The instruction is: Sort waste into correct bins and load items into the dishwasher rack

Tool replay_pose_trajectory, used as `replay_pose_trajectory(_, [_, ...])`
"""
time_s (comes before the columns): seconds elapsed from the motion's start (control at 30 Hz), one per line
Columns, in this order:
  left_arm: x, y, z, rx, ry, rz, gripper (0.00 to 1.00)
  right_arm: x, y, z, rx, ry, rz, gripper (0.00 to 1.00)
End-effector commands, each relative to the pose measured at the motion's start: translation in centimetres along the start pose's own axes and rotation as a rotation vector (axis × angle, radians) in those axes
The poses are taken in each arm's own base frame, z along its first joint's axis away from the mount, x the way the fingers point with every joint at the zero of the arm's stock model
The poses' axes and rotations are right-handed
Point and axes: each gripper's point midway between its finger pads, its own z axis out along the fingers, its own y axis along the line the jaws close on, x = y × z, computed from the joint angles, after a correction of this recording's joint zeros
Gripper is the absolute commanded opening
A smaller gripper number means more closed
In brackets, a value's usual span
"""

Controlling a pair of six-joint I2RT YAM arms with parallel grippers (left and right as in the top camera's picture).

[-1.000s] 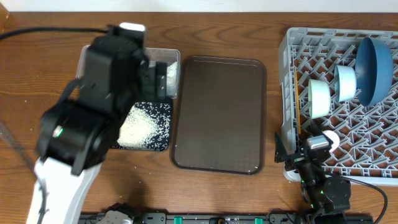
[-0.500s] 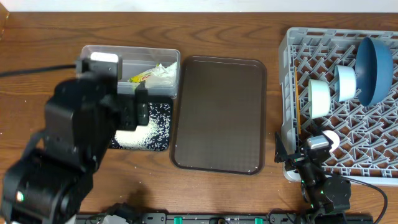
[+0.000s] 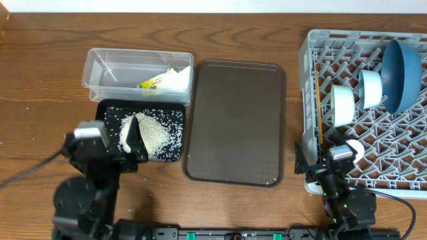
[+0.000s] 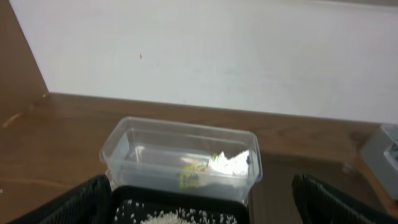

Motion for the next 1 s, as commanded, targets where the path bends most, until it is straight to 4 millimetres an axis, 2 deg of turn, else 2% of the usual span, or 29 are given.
replay_pose_trajectory(0.0, [2.6,0.1,0.0,0.024,-0.019,-0.011,0.95,0.1,-0.4,0.0,0.015,-0.002,0.018,0.99])
replay_pose_trajectory(0.27, [7.6,0.3,1.2,0.055,-0.089,-0.025,0.95,0.1,-0.4,0.0,0.015,-0.002,0.018,0.99])
replay_pose_trajectory(0.93, [17.2,0.8,4.9,0.061,-0.004,-0.013,0.95,0.1,-0.4,0.0,0.015,-0.002,0.018,0.99])
replay_pose_trajectory(0.97, [17.1,0.7,4.9,0.063,-0.006,-0.013,0.95,0.1,-0.4,0.0,0.015,-0.002,0.018,0.99])
